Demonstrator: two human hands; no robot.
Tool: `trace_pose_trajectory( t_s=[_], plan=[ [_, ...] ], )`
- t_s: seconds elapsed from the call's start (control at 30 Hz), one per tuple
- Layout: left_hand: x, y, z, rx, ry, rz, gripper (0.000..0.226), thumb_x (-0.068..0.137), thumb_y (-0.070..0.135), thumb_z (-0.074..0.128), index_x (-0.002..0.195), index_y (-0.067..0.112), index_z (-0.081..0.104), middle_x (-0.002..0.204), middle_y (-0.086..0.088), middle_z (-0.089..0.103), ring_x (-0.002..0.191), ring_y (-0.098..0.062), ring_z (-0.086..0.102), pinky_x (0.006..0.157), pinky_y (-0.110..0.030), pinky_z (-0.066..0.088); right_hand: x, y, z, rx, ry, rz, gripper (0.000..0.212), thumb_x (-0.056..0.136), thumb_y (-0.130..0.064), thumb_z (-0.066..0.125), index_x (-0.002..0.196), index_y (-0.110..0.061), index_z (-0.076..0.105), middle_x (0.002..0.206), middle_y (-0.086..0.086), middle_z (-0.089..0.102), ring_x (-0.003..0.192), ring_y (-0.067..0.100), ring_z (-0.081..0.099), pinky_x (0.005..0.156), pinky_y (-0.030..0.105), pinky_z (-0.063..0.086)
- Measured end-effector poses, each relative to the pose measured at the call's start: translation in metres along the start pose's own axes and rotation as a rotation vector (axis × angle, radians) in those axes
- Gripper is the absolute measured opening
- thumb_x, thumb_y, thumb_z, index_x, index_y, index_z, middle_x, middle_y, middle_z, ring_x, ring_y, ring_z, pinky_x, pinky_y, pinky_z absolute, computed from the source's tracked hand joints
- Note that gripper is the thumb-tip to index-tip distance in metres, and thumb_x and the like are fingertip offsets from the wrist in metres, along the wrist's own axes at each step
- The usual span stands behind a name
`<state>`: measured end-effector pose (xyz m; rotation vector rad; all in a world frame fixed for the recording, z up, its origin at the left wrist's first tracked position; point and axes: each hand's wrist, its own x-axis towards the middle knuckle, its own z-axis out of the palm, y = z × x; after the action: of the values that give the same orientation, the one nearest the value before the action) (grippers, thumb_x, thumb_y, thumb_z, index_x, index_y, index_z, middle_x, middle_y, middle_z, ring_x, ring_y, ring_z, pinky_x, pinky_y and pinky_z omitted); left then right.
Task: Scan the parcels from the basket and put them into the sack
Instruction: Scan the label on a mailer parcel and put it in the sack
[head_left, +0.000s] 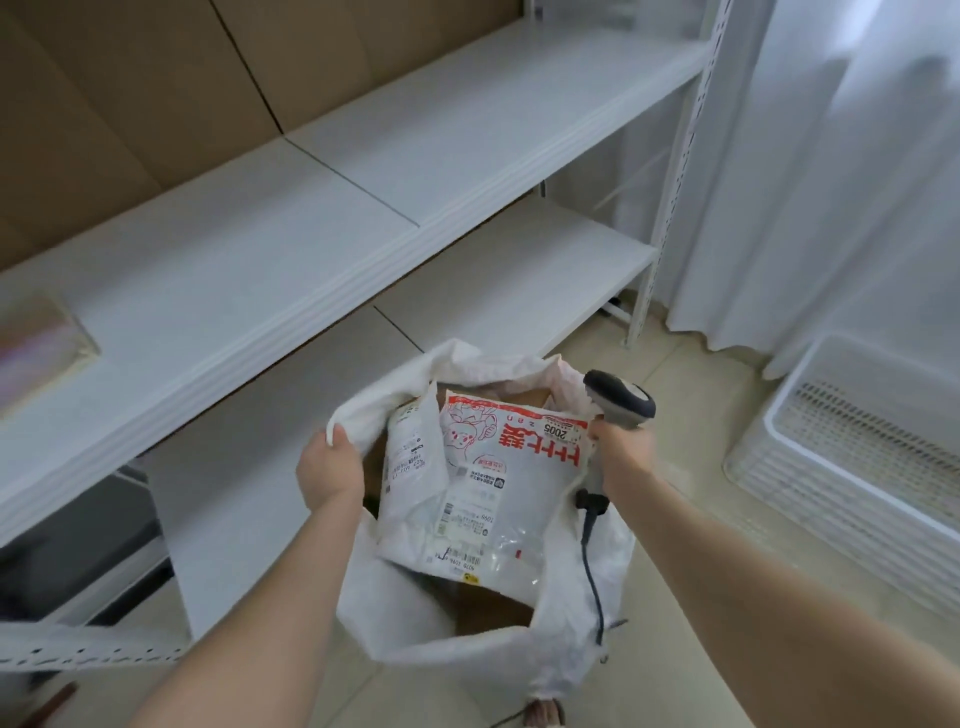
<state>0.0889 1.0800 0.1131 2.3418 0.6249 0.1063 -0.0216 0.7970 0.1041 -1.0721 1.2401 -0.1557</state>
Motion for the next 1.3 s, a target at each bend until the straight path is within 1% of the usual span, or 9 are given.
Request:
trace_pose_trajectory(
  t_s=[0.23, 0.37, 0.47, 0.57, 0.67, 0.8, 0.97, 1.03, 1.3],
  plan=[
    [-0.004, -0.042, -0.005, -0.010, 0.010, -0.066, 0.032, 0.102, 0.025, 0.037, 0.103, 0.005, 0.062, 0.106, -0.020, 0.062, 0.098, -0.037, 0.057, 0.084, -0.037, 0.044, 0.010, 0.012, -0.012, -0.175, 0.108, -0.039, 0.016, 0.081, -0.006, 0.063, 0.071, -0.012, 0.053, 0.069, 0.007, 0.056, 0.070, 0.026, 0.058, 0.069, 0.037, 0.052],
    [-0.017, -0.049, 0.019, 0.125, -0.206, -0.075, 0.027, 0.099, 0.020, 0.039, 0.099, 0.007, 0.063, 0.105, -0.018, 0.064, 0.086, -0.031, 0.054, 0.077, -0.035, 0.043, 0.017, 0.051, -0.014, -0.309, -0.029, 0.033, 0.009, 0.081, -0.006, 0.069, 0.082, -0.011, 0.061, 0.074, 0.006, 0.064, 0.071, 0.024, 0.064, 0.066, 0.036, 0.056],
    [-0.025, -0.047, 0.032, 0.261, -0.344, -0.055, 0.033, 0.096, 0.016, 0.042, 0.125, 0.009, 0.052, 0.125, -0.019, 0.055, 0.110, -0.036, 0.054, 0.089, -0.036, 0.043, 0.022, 0.072, -0.021, -0.253, -0.021, 0.066, 0.013, 0.079, -0.004, 0.067, 0.087, -0.013, 0.064, 0.086, 0.009, 0.070, 0.086, 0.029, 0.069, 0.082, 0.043, 0.058],
    [-0.042, -0.034, 0.056, 0.414, -0.436, 0.063, 0.063, 0.088, 0.018, 0.055, 0.145, 0.022, 0.028, 0.134, -0.017, 0.040, 0.122, -0.035, 0.045, 0.094, -0.038, 0.041, 0.027, 0.079, -0.030, -0.196, -0.041, 0.080, 0.016, 0.078, 0.003, 0.064, 0.084, -0.012, 0.061, 0.087, 0.012, 0.069, 0.084, 0.028, 0.068, 0.071, 0.038, 0.059],
    [-0.063, -0.024, 0.084, 0.420, -0.471, 0.034, 0.081, 0.085, 0.028, 0.065, 0.147, 0.024, 0.015, 0.140, -0.014, 0.035, 0.119, -0.032, 0.048, 0.077, -0.037, 0.045, 0.032, 0.078, -0.040, -0.178, -0.072, 0.052, 0.015, 0.082, 0.005, 0.063, 0.087, -0.009, 0.061, 0.084, 0.009, 0.067, 0.075, 0.022, 0.066, 0.057, 0.029, 0.051],
    [-0.060, -0.039, 0.101, 0.337, -0.553, -0.110, 0.059, 0.090, 0.025, 0.058, 0.143, 0.015, 0.035, 0.136, -0.011, 0.052, 0.118, -0.033, 0.053, 0.087, -0.034, 0.043, 0.040, 0.072, -0.055, -0.133, -0.083, 0.042, 0.016, 0.083, 0.006, 0.061, 0.083, -0.010, 0.062, 0.079, 0.007, 0.068, 0.072, 0.020, 0.067, 0.054, 0.027, 0.050],
    [-0.020, -0.010, 0.075, 0.009, -0.087, -0.063, 0.029, 0.093, 0.012, 0.041, 0.105, 0.003, 0.065, 0.112, -0.021, 0.063, 0.101, -0.039, 0.058, 0.081, -0.036, 0.045, 0.042, 0.062, -0.056, -0.085, -0.120, 0.033, 0.013, 0.086, 0.007, 0.058, 0.094, -0.003, 0.061, 0.096, 0.016, 0.067, 0.089, 0.030, 0.067, 0.084, 0.044, 0.056],
    [-0.002, 0.009, 0.060, -0.126, 0.070, -0.070, 0.030, 0.094, 0.011, 0.040, 0.106, 0.003, 0.066, 0.114, -0.020, 0.063, 0.104, -0.038, 0.057, 0.084, -0.035, 0.045, 0.040, 0.047, -0.045, 0.010, -0.092, -0.021, 0.015, 0.086, 0.007, 0.058, 0.097, -0.003, 0.061, 0.092, 0.013, 0.066, 0.090, 0.029, 0.065, 0.080, 0.041, 0.057],
    [0.008, 0.007, 0.050, -0.053, 0.015, -0.128, 0.031, 0.096, 0.008, 0.036, 0.120, 0.008, 0.056, 0.121, -0.018, 0.059, 0.110, -0.036, 0.056, 0.088, -0.034, 0.044, 0.033, 0.045, -0.016, -0.061, -0.128, 0.060, 0.021, 0.083, 0.008, 0.058, 0.097, -0.008, 0.056, 0.084, 0.011, 0.060, 0.071, 0.020, 0.059, 0.061, 0.032, 0.051]
  ],
)
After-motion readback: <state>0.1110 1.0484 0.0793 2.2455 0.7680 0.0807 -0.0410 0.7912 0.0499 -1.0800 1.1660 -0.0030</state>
